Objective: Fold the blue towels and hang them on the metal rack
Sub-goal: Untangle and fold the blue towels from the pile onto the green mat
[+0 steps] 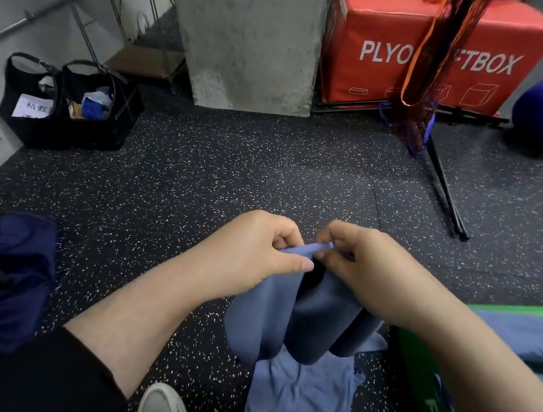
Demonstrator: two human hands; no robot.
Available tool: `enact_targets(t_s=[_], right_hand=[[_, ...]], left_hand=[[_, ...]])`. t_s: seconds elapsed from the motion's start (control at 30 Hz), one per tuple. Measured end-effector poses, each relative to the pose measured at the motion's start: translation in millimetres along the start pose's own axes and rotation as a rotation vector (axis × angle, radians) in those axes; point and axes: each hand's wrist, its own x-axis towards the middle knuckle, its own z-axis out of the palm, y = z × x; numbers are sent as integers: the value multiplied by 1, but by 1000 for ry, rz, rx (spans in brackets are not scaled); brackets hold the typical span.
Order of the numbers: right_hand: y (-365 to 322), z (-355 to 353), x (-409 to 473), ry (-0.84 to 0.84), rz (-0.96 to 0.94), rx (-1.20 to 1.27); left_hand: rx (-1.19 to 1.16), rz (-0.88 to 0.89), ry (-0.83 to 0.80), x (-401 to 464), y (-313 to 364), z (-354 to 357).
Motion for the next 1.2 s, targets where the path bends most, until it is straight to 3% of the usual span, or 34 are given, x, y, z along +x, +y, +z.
enact_targets(t_s=[0.1,0.17,0.43,0.53,0.63,0.73,0.83,0.9,0.97,1.07,1.2], right_hand=[[3,-8,3,166,116,-31],[6,-14,4,187,152,-45],[-19,-7,-8,-181,-1,150],[-12,-3,-4,-89,18,38],[-2,-8,1,81,116,-15],[3,-13,2,148,169,45],[0,-14,2,156,145,130],[-2,-14,2,147,101,164],[-4,-13,0,129,84,166],[-7,-12,-1,114,93,193],[-9,-9,0,87,90,317]], left_hand=[[97,-71,-14,-2,-3,-6],[134,-111,1,-2,-6,-9],[65,72,33,-1,5,1],[14,18,51,1,1,0],[104,-84,56,1,-10,-6],[131,-125,201,2,-15,-10],[-54,-58,395,2,-11,-12],[-169,-23,455,2,-8,-11],[-109,25,476,2,-5,-7],[101,96,449,1,-1,0],[204,42,252,1,3,8]])
